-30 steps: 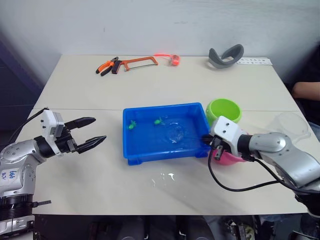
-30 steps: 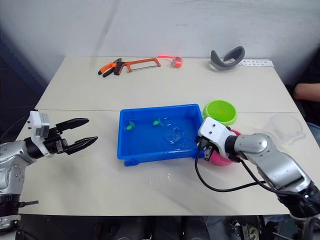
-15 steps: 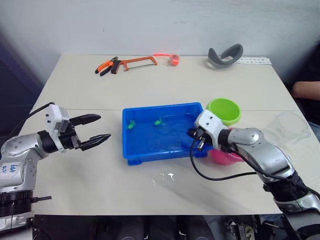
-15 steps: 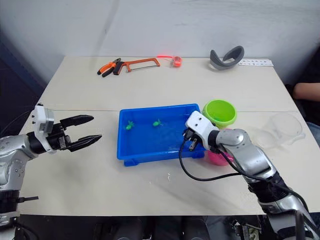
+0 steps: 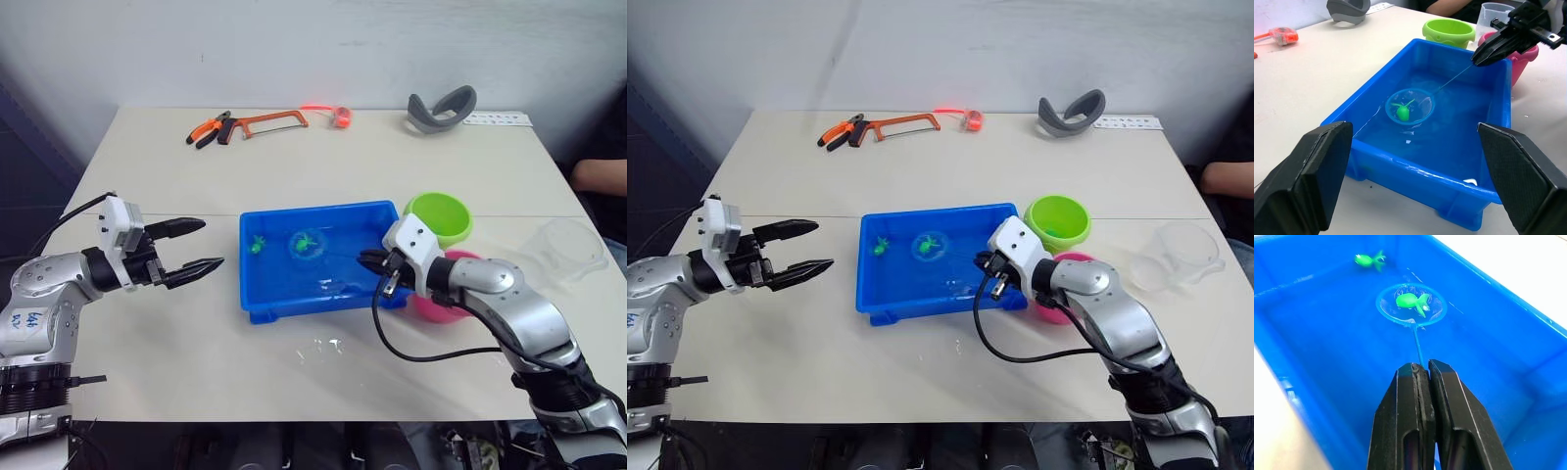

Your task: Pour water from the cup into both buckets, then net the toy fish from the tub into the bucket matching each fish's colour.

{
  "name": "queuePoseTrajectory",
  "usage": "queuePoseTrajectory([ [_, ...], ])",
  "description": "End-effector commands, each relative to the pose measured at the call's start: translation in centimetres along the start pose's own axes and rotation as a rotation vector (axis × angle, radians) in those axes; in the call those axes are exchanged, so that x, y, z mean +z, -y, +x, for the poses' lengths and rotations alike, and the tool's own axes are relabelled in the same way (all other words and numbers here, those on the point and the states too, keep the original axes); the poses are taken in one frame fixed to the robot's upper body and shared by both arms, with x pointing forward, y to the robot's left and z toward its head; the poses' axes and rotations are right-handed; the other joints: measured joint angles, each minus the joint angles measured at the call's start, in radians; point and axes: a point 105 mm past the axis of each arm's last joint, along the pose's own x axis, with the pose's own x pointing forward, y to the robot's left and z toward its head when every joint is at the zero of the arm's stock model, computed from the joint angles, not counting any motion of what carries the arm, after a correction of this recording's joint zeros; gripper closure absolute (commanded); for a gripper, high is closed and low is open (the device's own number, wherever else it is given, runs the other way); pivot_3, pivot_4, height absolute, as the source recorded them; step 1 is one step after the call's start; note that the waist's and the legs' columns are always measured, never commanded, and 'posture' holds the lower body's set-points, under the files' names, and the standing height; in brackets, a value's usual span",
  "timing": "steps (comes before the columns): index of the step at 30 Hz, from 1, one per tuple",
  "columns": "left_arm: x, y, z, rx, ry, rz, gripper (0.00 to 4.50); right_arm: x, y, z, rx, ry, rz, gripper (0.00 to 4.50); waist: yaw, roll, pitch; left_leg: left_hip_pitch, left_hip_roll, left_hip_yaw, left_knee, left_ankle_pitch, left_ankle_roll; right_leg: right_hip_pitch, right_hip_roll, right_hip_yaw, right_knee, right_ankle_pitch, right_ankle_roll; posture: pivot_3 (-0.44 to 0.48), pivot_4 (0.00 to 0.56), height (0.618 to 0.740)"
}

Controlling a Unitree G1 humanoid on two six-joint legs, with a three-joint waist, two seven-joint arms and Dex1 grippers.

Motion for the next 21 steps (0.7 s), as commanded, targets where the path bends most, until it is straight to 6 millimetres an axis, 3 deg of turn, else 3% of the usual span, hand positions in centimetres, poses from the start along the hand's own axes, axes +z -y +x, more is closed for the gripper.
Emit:
queuePoseTrajectory([
  [1, 0.9, -0.1, 0.4, -0.016, 0.024, 0.027, 0.08, 2.4, 0.0, -2.2, -0.004, 0.106, 0.038, 4.5, 0.002, 0.0, 0.0, 0.0, 0.0, 0.0, 0.0, 0.0, 0.0, 0.0, 0.0, 0.0, 0.0, 0.0, 0.0, 0.0, 0.15, 0.74],
  [10, 2.0, 0.4, 3.2, -0.099, 0.107, 0.015, 0.08, 5.0, -1.5, -8.5, 0.017, 0.233, -0.03, 4.5, 0.015, 0.0, 0.0, 0.0, 0.0, 0.0, 0.0, 0.0, 0.0, 0.001, 0.0, 0.0, -0.001, 0.0, 0.0, 0.0, 0.15, 0.74],
  [21, 4.1, 2.3, 8.6, -0.252, 0.184, 0.016, 0.08, 3.6, 2.1, -14.6, -0.25, 0.113, -0.071, 4.5, 0.027, -0.001, 0.0, 0.001, -0.001, 0.001, 0.0, 0.0, 0.001, 0.002, 0.001, 0.001, -0.001, 0.0, 0.001, 0.0, 0.15, 0.74],
])
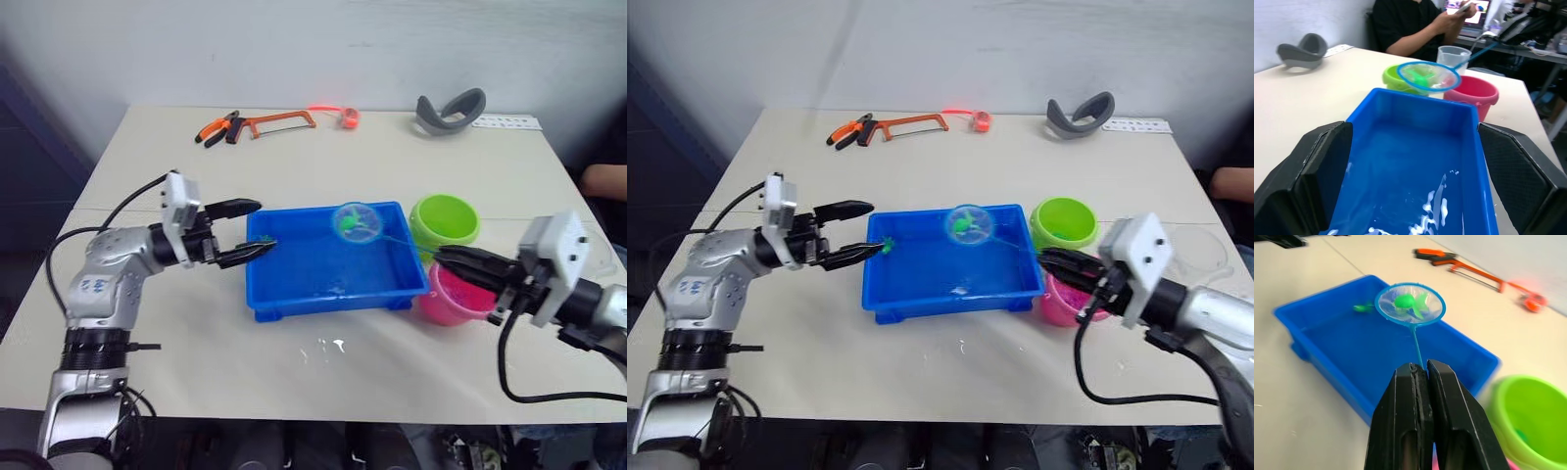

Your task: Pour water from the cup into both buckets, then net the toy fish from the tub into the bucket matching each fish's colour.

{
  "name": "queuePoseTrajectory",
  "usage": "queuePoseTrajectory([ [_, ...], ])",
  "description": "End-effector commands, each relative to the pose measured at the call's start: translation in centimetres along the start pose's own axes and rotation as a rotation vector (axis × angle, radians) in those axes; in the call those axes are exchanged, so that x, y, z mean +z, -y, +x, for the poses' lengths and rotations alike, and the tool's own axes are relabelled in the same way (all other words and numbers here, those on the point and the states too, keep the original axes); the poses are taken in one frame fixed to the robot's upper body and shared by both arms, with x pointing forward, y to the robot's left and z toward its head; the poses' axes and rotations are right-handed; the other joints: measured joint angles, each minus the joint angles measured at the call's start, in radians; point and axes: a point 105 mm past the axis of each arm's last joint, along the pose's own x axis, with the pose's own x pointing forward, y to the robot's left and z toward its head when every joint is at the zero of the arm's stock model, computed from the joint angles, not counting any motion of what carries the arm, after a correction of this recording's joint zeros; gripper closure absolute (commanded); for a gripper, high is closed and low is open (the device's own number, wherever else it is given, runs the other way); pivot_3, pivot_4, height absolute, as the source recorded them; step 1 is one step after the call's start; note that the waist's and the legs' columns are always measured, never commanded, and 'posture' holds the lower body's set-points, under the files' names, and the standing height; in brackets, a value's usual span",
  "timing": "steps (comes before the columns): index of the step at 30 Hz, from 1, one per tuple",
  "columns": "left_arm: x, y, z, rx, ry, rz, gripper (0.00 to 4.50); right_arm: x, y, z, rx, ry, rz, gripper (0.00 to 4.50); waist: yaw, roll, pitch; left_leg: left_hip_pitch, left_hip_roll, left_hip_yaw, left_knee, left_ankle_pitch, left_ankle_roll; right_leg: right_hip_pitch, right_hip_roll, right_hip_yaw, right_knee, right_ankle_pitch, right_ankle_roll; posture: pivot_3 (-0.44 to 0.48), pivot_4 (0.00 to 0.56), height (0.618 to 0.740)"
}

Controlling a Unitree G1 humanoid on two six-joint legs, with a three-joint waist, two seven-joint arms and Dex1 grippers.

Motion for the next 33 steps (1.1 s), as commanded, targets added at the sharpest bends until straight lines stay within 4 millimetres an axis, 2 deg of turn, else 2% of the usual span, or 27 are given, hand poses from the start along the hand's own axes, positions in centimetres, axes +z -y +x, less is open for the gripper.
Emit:
queuePoseTrajectory([
  [1, 1.0, 0.3, 1.5, -0.044, 0.022, 0.03, 0.08, 0.9, 1.7, -1.8, -0.082, 0.004, -0.064, 4.5, 0.0, 0.0, 0.0, 0.0, 0.0, 0.0, 0.0, 0.0, 0.0, 0.0, 0.0, 0.0, 0.0, 0.0, 0.0, 0.0, 0.15, 0.74],
  [5, 1.4, 0.5, 3.0, -0.067, 0.044, 0.03, 0.08, 0.2, 3.5, -3.3, -0.163, -0.049, -0.118, 4.5, 0.0, 0.0, 0.0, 0.0, 0.0, 0.0, 0.0, 0.0, 0.0, 0.0, 0.001, 0.0, 0.0, 0.0, 0.0, 0.0, 0.15, 0.74],
  [9, 1.4, 1.4, 4.7, -0.101, 0.082, -0.004, 0.08, -2.0, 5.4, -4.4, -0.253, -0.16, -0.291, 4.5, 0.002, 0.0, 0.0, 0.001, -0.001, 0.0, 0.0, 0.001, 0.001, 0.001, 0.004, 0.0, 0.0, 0.0, 0.001, 0.0, 0.15, 0.74],
  [17, 0.4, 2.5, 5.4, -0.125, 0.078, -0.037, 0.08, -4.7, 7.7, -4.3, -0.398, -0.25, -0.488, 4.5, -0.001, 0.0, 0.0, 0.002, 0.0, 0.001, 0.0, 0.002, -0.001, 0.001, 0.005, 0.001, 0.001, 0.0, 0.001, 0.0, 0.15, 0.74],
  [24, -0.1, 2.4, 4.9, -0.115, 0.062, -0.038, 0.08, -4.5, 9.3, -3.6, -0.447, -0.302, -0.898, 4.5, -0.001, 0.0, 0.0, 0.002, 0.0, 0.001, 0.0, 0.002, -0.002, 0.001, 0.008, 0.004, 0.001, 0.0, 0.001, 0.0, 0.15, 0.74],
  [33, -0.7, 2.4, 4.7, -0.102, 0.054, -0.029, 0.08, -5.5, 8.6, -2.9, -0.281, -0.353, -1.402, 4.5, -0.002, 0.0, 0.0, 0.002, 0.001, 0.001, 0.0, 0.003, -0.003, 0.001, 0.009, 0.005, 0.0, 0.0, 0.001, 0.0, 0.15, 0.74],
])
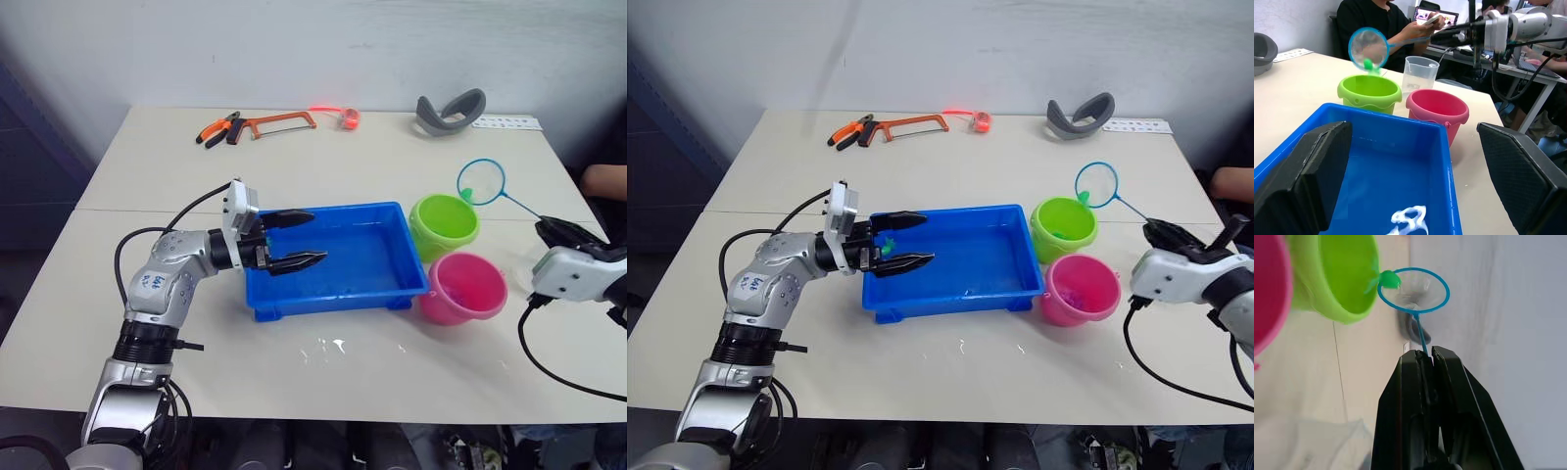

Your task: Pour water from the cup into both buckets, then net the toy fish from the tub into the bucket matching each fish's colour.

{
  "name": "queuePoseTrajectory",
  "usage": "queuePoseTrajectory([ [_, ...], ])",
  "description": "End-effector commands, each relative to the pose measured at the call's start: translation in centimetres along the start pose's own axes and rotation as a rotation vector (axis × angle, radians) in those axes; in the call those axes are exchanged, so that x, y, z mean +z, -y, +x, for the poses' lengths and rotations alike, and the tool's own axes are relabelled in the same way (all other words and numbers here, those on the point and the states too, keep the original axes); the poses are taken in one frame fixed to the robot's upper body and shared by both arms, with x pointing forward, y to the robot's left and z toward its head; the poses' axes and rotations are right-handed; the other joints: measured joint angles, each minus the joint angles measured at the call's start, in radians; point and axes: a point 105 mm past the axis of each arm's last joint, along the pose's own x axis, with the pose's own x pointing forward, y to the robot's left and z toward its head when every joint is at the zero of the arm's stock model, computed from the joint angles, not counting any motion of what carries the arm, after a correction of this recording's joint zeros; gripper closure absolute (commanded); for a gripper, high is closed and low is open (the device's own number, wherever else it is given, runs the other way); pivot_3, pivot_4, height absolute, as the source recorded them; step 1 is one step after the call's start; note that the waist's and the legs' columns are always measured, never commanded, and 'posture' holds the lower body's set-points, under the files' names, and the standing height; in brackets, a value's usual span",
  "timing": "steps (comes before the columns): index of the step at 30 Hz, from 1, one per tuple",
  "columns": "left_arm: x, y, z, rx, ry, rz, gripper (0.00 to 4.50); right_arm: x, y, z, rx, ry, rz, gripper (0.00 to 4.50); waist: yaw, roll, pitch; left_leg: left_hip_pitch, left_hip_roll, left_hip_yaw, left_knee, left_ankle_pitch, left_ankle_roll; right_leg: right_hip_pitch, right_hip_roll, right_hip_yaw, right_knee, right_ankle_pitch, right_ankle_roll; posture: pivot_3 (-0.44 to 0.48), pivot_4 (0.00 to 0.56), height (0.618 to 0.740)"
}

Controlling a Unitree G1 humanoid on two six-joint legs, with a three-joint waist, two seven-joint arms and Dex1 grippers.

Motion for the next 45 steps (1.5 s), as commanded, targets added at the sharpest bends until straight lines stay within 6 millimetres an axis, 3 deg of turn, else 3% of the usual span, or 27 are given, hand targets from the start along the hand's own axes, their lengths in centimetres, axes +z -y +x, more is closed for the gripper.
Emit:
queuePoseTrajectory([
  [1, 0.5, 0.1, -0.1, -0.002, 0.01, 0.051, 0.08, 0.1, 0.6, -0.1, -0.036, 0.034, -0.155, 4.5, -0.001, 0.0, 0.0, 0.0, 0.0, 0.0, 0.0, 0.0, 0.0, 0.0, 0.0, 0.0, 0.0, 0.0, 0.0, 0.0, 0.15, 0.74],
  [7, 0.3, -0.5, -0.9, 0.026, 0.016, 0.071, 0.08, 0.2, 1.1, -0.1, -0.098, 0.057, -0.132, 4.5, -0.001, 0.0, 0.0, 0.0, 0.001, 0.0, 0.0, 0.0, -0.001, 0.0, 0.002, 0.001, 0.0, 0.0, 0.0, 0.0, 0.15, 0.74],
  [10, 0.5, -0.4, -2.0, 0.032, 0.043, 0.076, 0.08, 0.3, 2.7, 0.1, -0.207, 0.057, 0.11, 4.5, -0.001, 0.0, 0.0, 0.0, 0.002, 0.0, 0.0, 0.0, -0.001, 0.0, 0.002, 0.001, -0.001, 0.0, 0.0, 0.0, 0.15, 0.74],
  [14, 1.4, -0.6, -4.7, 0.096, 0.148, 0.09, 0.08, 2.3, 4.1, 1.0, -0.217, 0.184, 0.589, 4.5, -0.011, 0.0, 0.0, 0.0, 0.004, 0.0, 0.0, 0.0, -0.002, 0.0, 0.003, 0.001, 0.0, 0.0, -0.001, 0.0, 0.15, 0.74],
  [18, 1.3, -1.5, -8.2, 0.242, 0.125, 0.097, 0.08, 6.8, 4.2, 2.3, 0.03, 0.368, 0.986, 4.5, -0.019, 0.0, 0.0, 0.001, 0.005, -0.001, 0.001, 0.0, -0.001, 0.0, 0.001, 0.001, 0.001, 0.0, -0.001, 0.0, 0.15, 0.74],
  [20, 0.9, -1.5, -10.1, 0.305, 0.078, 0.105, 0.08, 8.7, 3.4, 3.1, 0.187, 0.381, 1.085, 4.5, -0.024, 0.0, 0.0, 0.001, 0.006, -0.002, 0.001, 0.0, -0.001, 0.0, -0.001, 0.0, 0.001, 0.0, -0.002, 0.0, 0.15, 0.74],
  [22, 0.6, -1.4, -11.8, 0.363, 0.036, 0.116, 0.08, 9.4, 2.4, 3.9, 0.309, 0.315, 1.161, 4.5, -0.024, 0.0, 0.0, 0.001, 0.005, -0.002, 0.001, 0.0, -0.001, 0.0, -0.004, 0.0, 0.001, 0.0, -0.002, 0.0, 0.15, 0.74],
  [29, -0.3, 0.0, -16.6, 0.497, -0.156, 0.082, 0.08, 14.6, 1.1, 5.4, 0.635, 0.353, 1.237, 4.5, -0.027, 0.0, 0.0, -0.001, 0.002, -0.004, -0.001, -0.003, 0.001, -0.001, -0.012, -0.005, -0.005, -0.001, -0.003, 0.0, 0.15, 0.74],
  [37, 0.7, 1.0, -17.3, 0.42, -0.308, 0.07, 0.08, 17.5, -0.6, 9.4, 0.701, 0.341, 1.188, 4.5, -0.027, 0.001, 0.0, -0.002, 0.0, -0.004, -0.001, -0.004, 0.001, -0.002, -0.012, -0.005, -0.004, -0.001, -0.003, 0.0, 0.15, 0.74],
  [45, 3.9, -0.9, -16.0, 0.329, -0.45, 0.103, 0.08, 19.8, -1.0, 11.5, 0.74, 0.37, 1.146, 4.5, -0.027, 0.0, 0.0, -0.01, -0.001, -0.003, 0.001, -0.004, 0.001, -0.013, -0.011, -0.006, 0.005, -0.001, -0.003, 0.0, 0.15, 0.74],
])
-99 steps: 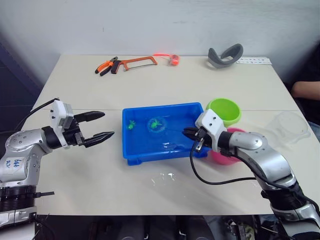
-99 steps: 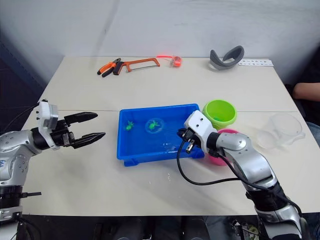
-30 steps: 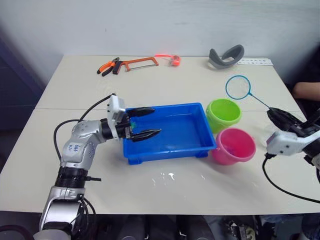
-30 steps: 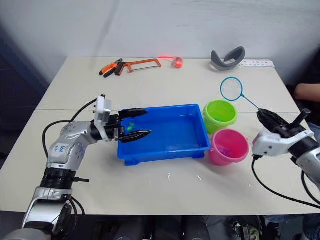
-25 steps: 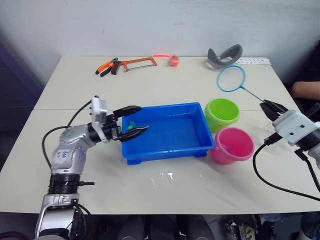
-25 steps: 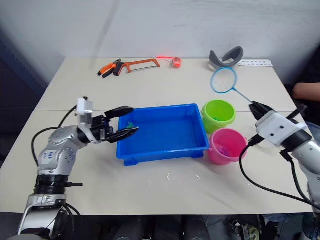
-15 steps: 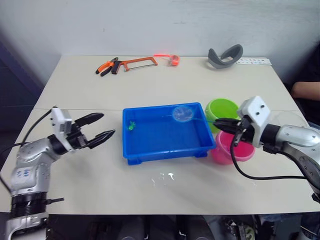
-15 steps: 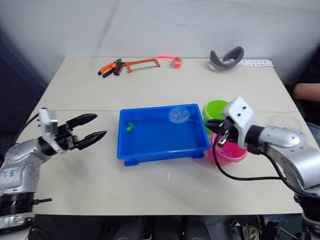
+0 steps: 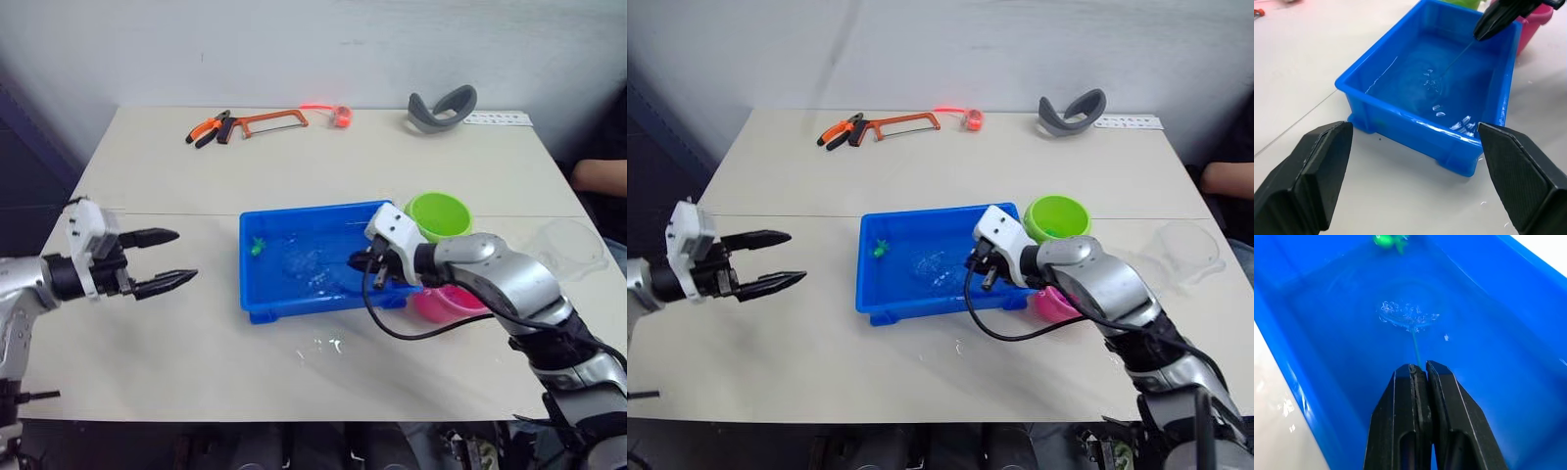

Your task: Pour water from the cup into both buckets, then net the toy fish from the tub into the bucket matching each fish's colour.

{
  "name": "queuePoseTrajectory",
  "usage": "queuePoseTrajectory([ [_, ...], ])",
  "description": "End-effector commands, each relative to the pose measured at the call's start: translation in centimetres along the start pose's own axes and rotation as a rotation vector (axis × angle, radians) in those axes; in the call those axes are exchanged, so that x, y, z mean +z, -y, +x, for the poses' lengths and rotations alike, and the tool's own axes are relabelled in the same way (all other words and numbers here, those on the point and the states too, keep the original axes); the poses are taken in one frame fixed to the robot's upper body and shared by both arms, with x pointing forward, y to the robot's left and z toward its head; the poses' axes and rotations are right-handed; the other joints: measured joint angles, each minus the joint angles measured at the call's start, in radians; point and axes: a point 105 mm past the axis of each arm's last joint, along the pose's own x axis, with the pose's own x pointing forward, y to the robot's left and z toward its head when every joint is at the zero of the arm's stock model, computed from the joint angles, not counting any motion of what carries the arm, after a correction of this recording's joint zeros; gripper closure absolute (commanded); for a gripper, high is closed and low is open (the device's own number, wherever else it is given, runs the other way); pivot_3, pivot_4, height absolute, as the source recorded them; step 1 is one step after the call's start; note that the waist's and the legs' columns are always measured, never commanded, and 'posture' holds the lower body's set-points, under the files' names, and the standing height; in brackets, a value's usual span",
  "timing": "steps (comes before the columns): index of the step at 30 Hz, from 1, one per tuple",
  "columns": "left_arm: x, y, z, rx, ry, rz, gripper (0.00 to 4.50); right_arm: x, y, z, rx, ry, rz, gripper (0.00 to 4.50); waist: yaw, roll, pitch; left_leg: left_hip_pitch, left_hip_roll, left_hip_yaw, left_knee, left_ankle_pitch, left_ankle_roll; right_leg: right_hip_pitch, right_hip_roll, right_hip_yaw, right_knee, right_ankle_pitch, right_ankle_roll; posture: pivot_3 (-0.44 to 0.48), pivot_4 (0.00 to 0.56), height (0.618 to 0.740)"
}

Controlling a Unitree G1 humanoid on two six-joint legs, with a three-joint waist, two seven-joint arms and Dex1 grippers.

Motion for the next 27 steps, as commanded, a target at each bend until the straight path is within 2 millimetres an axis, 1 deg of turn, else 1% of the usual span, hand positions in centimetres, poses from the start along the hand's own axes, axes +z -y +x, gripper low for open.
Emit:
queuePoseTrajectory([
  [1, 1.5, -0.9, 0.0, -0.027, -0.051, 0.042, 0.08, 0.8, -0.2, 0.7, 0.016, 0.019, -0.037, 4.5, 0.0, 0.0, 0.0, -0.003, -0.001, 0.001, 0.001, 0.001, 0.001, -0.004, 0.0, 0.0, 0.002, 0.0, 0.0, 0.0, 0.15, 0.74],
  [4, 2.2, -1.7, 0.2, -0.066, -0.097, 0.077, 0.08, 1.0, -0.6, 1.6, 0.037, 0.023, -0.039, 4.5, -0.001, 0.0, 0.0, -0.005, -0.001, 0.005, 0.0, 0.002, 0.001, -0.006, 0.005, -0.006, 0.002, 0.0, 0.0, 0.0, 0.15, 0.74],
  [9, 2.5, -2.4, 0.4, -0.133, -0.171, 0.117, 0.08, 1.5, -1.2, 2.8, 0.052, 0.045, -0.027, 4.5, -0.004, -0.001, 0.0, -0.005, 0.0, 0.008, 0.001, 0.002, 0.001, -0.008, 0.008, -0.006, 0.003, 0.0, 0.001, 0.0, 0.15, 0.74],
  [15, 3.9, -3.3, 1.6, -0.19, -0.192, 0.158, 0.08, 1.9, -1.8, 4.0, 0.058, 0.072, -0.021, 4.5, -0.002, -0.001, 0.0, -0.006, 0.001, 0.009, 0.001, 0.003, 0.0, -0.009, 0.012, -0.002, 0.004, 0.0, 0.001, 0.0, 0.15, 0.74],
  [19, 4.6, -3.8, 2.6, -0.215, -0.205, 0.186, 0.08, 2.6, -2.3, 4.6, 0.067, 0.119, -0.02, 4.5, -0.002, -0.001, 0.0, -0.005, 0.001, 0.009, 0.001, 0.003, 0.0, -0.009, 0.012, -0.002, 0.004, 0.0, 0.001, 0.0, 0.15, 0.74],
  [27, 3.9, -4.1, 3.8, -0.228, -0.201, 0.198, 0.08, 3.9, -2.4, 5.3, 0.055, 0.227, 0.01, 4.5, -0.03, -0.001, 0.0, -0.005, 0.003, 0.009, 0.002, 0.003, -0.001, -0.01, 0.013, -0.001, 0.005, 0.0, 0.001, 0.0, 0.15, 0.74],
])
